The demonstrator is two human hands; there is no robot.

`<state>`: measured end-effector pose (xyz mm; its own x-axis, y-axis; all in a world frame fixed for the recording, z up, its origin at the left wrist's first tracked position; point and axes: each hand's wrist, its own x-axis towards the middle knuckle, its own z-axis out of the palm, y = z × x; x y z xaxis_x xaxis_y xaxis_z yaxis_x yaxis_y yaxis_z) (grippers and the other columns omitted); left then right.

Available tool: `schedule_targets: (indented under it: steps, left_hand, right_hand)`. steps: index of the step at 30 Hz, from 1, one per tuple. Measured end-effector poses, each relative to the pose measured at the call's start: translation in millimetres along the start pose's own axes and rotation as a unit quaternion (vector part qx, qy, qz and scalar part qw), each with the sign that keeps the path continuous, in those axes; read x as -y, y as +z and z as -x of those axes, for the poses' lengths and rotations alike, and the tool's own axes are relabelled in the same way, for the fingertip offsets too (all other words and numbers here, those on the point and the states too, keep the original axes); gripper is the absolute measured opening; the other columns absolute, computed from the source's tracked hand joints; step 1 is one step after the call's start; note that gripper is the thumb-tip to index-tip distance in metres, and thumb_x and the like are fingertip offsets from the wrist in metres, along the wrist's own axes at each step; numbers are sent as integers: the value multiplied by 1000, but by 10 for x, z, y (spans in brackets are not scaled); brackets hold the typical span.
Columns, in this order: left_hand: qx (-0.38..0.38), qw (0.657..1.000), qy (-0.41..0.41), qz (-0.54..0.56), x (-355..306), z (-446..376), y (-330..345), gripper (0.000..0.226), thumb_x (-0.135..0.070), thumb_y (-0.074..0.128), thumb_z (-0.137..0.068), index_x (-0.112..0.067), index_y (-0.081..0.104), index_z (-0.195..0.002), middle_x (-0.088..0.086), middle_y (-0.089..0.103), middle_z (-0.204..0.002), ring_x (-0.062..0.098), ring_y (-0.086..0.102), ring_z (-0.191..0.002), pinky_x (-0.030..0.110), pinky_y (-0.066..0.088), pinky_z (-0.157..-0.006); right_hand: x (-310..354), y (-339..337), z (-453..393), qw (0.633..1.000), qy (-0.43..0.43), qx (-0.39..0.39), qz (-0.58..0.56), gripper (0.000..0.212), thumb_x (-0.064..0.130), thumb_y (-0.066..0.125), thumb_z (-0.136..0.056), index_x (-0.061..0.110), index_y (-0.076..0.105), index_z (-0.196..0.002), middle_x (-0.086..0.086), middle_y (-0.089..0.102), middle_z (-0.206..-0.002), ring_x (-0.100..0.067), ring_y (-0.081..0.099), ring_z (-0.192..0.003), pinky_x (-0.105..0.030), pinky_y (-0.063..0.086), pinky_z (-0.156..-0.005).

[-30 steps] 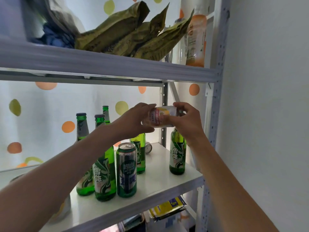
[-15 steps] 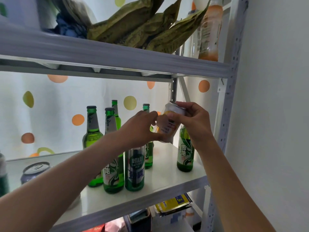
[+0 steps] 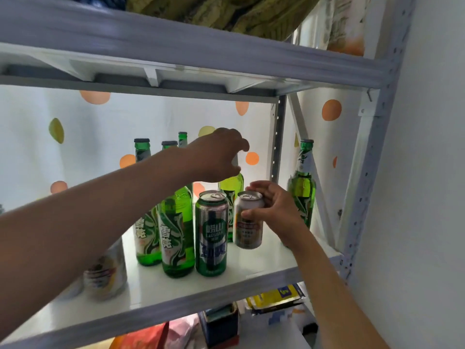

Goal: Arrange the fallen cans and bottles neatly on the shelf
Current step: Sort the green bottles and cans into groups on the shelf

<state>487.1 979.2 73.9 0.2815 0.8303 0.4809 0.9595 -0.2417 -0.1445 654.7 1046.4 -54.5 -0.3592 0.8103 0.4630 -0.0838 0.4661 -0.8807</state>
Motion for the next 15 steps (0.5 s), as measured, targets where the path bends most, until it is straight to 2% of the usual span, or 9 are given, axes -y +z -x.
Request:
schedule_targets:
  steps: [4, 7, 11, 15]
  left_hand:
    - [17, 999, -19, -47, -5, -140, 49, 63, -32, 61, -88, -24, 36, -145, 6, 26, -155, 25, 20, -144, 42, 27, -114]
    - [22, 997, -39, -65, 58, -230, 62, 69, -33, 61, -88, -24, 29, -148, 8, 17, -159, 25, 14, -146, 41, 24, -116]
    - [36, 995, -68, -67, 207, -357, 77, 72, -40, 60, -89, -22, 27, -150, 8, 19, -159, 25, 17, -146, 42, 24, -116]
    - [65, 992, -98, -37, 242, -492, 62, 66, -44, 55, -93, -21, 30, -149, 7, 33, -152, 28, 35, -137, 40, 32, -111]
  right_hand:
    - [-137, 102, 38, 999, 20, 28, -14, 64, -13, 83, -61, 13, 61, -116, -1, 73, -111, -17, 69, -105, -31, 57, -90]
    - [-237, 156, 74, 998, 31, 53, -14, 65, -13, 82, -61, 14, 61, -117, -2, 72, -112, -16, 69, -105, -33, 56, -92]
    - [-355, 149, 73, 996, 37, 73, -24, 66, -12, 80, -63, 15, 59, -120, -2, 71, -115, -16, 68, -107, -37, 54, -96]
    - [-397, 106, 27, 991, 34, 131, -19, 67, -6, 75, -65, 21, 56, -123, 0, 68, -120, -15, 66, -109, -36, 54, -97]
